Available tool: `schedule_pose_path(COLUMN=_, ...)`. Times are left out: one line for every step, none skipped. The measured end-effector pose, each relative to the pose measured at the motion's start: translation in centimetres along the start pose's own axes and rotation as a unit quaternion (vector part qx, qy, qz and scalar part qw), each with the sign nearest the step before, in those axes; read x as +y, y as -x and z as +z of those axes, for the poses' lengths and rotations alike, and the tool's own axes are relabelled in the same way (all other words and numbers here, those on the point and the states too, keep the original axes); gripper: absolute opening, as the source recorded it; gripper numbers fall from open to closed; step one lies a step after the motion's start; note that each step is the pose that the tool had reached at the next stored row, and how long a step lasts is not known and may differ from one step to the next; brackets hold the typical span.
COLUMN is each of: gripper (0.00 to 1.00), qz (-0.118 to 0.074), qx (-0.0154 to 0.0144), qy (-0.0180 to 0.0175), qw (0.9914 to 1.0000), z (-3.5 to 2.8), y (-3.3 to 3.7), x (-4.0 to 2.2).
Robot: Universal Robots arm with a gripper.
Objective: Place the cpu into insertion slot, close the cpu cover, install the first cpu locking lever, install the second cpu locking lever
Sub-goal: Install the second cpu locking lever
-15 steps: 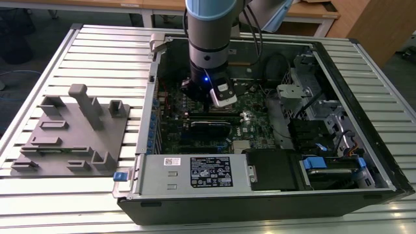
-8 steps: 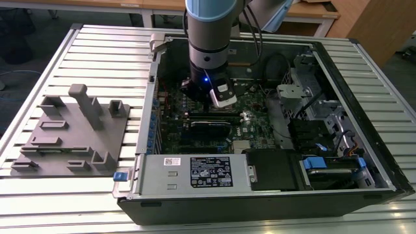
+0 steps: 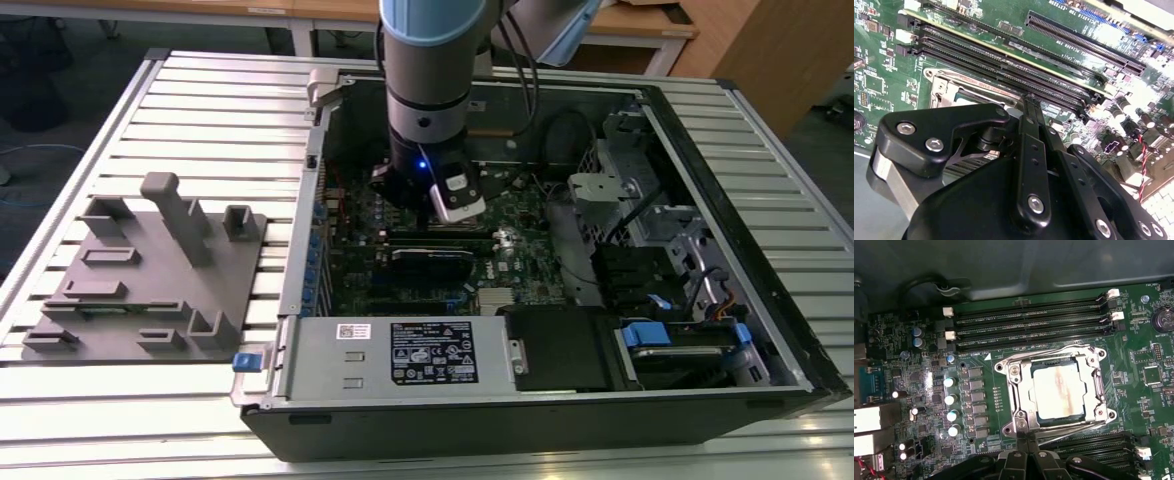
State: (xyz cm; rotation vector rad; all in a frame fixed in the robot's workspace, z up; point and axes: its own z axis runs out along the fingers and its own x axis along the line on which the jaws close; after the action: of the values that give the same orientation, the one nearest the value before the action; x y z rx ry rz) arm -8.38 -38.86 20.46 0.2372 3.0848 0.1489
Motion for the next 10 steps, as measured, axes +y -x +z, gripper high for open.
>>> schedule_pose_path(gripper=0.11, qz=0.000, qx=0.0000, qy=0.0000, qw=1.00000, z=-0.01, y=0.00, x=-0.04)
schedule_pose_path(gripper=0.11, qz=0.000, qx=0.0000, qy=0.0000, qw=1.00000, z=-0.01, y=0.00, x=-0.07)
schedule_pose_path(gripper=0.11, qz=0.000, qx=0.0000, qy=0.0000, qw=1.00000, z=-0.01, y=0.00, x=-0.09)
schedule_pose_path(gripper=0.11, qz=0.000, qx=0.0000, qy=0.0000, qw=1.00000, z=-0.02, y=0.00, x=-0.11)
schedule_pose_path(gripper=0.11, qz=0.000, qx=0.0001, qy=0.0004, qw=1.00000, z=-0.02, y=0.01, x=-0.13)
schedule_pose_path(gripper=0.11, qz=0.000, qx=0.0002, qy=0.0010, qw=1.00000, z=-0.02, y=0.01, x=-0.16)
schedule_pose_path(gripper=0.11, qz=0.000, qx=0.0003, qy=0.0017, qw=1.00000, z=-0.02, y=0.02, x=-0.18)
schedule_pose_path(gripper=0.11, qz=0.000, qx=0.0005, qy=0.0032, qw=0.99999, z=-0.02, y=0.02, x=-0.21)
schedule_pose_path(gripper=0.11, qz=0.000, qx=0.0009, qy=0.0057, qw=0.99998, z=-0.02, y=0.03, x=-0.24)
schedule_pose_path(gripper=0.11, qz=0.000, qx=0.0012, qy=0.0084, qw=0.99996, z=-0.01, y=0.03, x=-0.28)
